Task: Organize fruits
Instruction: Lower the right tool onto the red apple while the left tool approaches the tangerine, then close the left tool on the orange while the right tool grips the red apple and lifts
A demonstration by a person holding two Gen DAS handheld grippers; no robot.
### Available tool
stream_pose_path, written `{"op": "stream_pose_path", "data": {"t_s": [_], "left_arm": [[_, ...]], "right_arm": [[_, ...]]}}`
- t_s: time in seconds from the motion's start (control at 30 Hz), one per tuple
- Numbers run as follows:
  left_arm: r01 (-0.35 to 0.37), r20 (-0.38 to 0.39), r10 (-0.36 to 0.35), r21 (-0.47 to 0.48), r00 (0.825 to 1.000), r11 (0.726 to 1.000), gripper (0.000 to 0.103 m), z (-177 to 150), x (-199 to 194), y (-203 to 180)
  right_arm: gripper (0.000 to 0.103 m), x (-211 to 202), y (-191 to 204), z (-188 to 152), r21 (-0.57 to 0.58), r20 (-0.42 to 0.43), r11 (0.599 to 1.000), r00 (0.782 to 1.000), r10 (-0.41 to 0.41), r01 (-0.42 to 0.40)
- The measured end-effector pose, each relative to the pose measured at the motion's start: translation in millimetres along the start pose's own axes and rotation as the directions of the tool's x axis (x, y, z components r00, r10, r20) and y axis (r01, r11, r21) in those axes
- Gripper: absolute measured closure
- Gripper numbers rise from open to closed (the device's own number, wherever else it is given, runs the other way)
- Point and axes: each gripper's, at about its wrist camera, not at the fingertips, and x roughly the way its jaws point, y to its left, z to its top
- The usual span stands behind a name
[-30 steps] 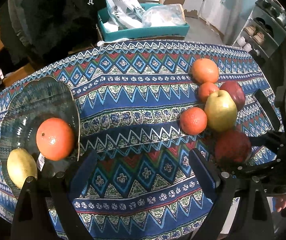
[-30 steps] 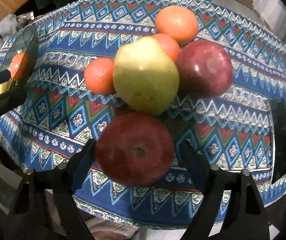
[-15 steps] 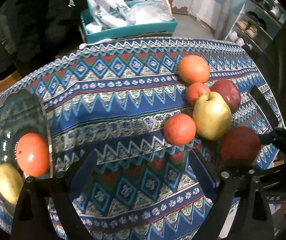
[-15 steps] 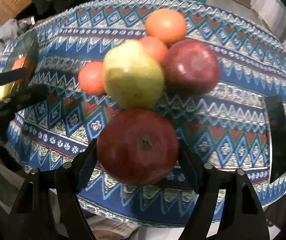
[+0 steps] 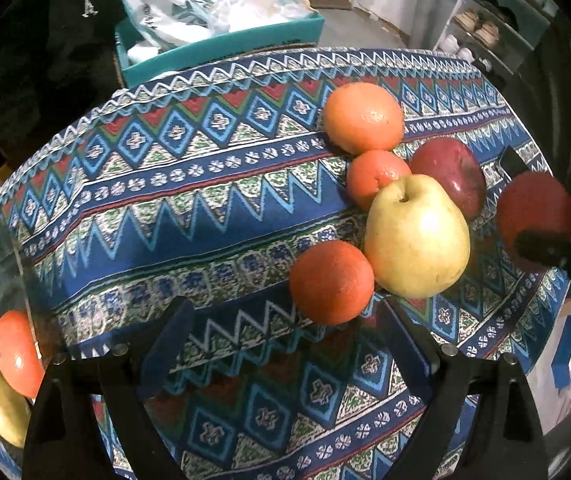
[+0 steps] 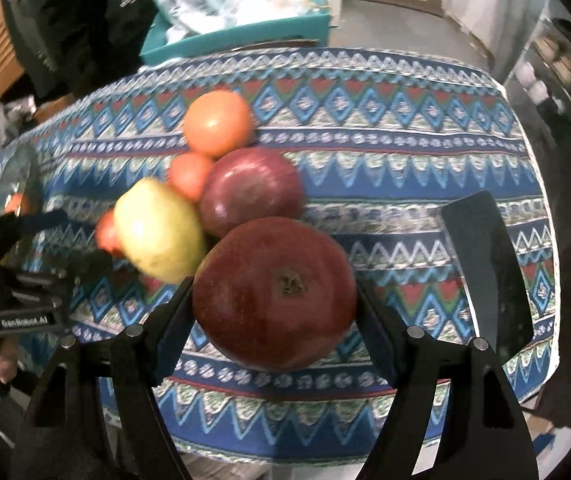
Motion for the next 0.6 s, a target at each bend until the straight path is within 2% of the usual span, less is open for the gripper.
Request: {"op": "stream_pose_path", "data": {"t_s": [0.43,0.6], "left_arm": [[-0.004,-0.002,0.004,0.061,1.0,0.998,0.011,7,21,-8],[-0.021,0.011,0.019,0.118,1.0,0.993,0.031,6,22,-16]], "right_arm": [[0.027,3,-15,7,0.042,0.008,0.999,1.0,0.007,-0.008],[0.027,5,-14,10,0.038,0.008,0.999,1.0,0.008,-0.008]]}}
